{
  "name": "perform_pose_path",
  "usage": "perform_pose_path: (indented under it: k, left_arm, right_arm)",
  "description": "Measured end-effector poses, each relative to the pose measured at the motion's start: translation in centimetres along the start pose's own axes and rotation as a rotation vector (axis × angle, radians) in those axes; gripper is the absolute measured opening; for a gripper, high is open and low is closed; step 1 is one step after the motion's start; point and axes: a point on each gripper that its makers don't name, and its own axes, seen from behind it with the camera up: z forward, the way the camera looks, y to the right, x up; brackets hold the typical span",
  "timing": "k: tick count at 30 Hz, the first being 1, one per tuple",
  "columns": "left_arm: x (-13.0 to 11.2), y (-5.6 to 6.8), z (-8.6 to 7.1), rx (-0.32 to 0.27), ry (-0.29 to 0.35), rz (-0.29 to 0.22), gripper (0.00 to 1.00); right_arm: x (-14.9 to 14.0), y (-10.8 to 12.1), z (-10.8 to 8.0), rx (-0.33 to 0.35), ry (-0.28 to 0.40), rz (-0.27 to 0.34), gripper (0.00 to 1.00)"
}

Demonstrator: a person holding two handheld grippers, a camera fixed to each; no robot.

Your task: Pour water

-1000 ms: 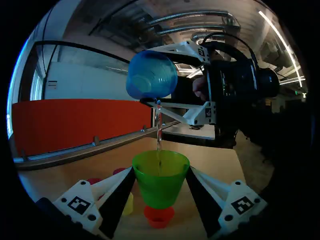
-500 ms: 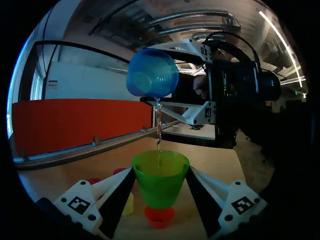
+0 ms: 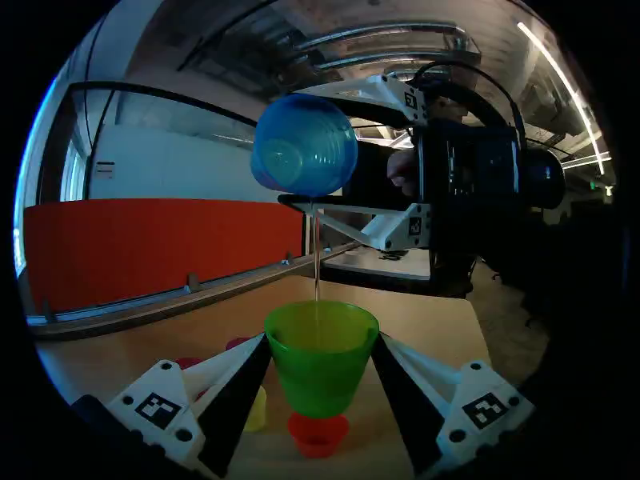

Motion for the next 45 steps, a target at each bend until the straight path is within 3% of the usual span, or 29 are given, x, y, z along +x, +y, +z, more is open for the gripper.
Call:
perform_pose_path:
  k: [14,17,21,24,30,38,45]
  left_arm:
    - [0.0,0.0,0.1,0.001,0.001,-0.001,0.86]
    - [0.1,0.0,0.1,0.002,0.002,-0.001,0.86]
    - [0.1,-0.1,0.1,0.004,0.001,0.000,0.86]
    - [0.1,-0.1,0.1,0.006,0.000,0.001,0.86]
    - [0.1,-0.3,0.0,0.012,-0.001,0.002,0.86]
    - [0.3,-0.9,0.0,0.030,-0.006,0.005,0.86]
    - [0.6,-1.3,-0.2,0.042,-0.008,0.009,0.86]
  right_arm:
    - [0.1,0.1,0.0,-0.007,0.002,-0.009,0.91]
    - [0.1,0.1,-0.1,-0.010,0.003,0.005,0.91]
    - [0.1,0.1,-0.2,-0.018,0.008,0.069,0.91]
    - [-0.2,-0.3,-0.3,-0.022,0.009,0.153,0.91]
    - [-1.2,-1.6,-1.0,-0.022,-0.002,0.381,0.91]
    - [-2.7,-3.6,-2.1,-0.027,-0.035,0.793,0.91]
    - [-2.1,-4.6,-2.8,-0.011,0.000,1.126,0.91]
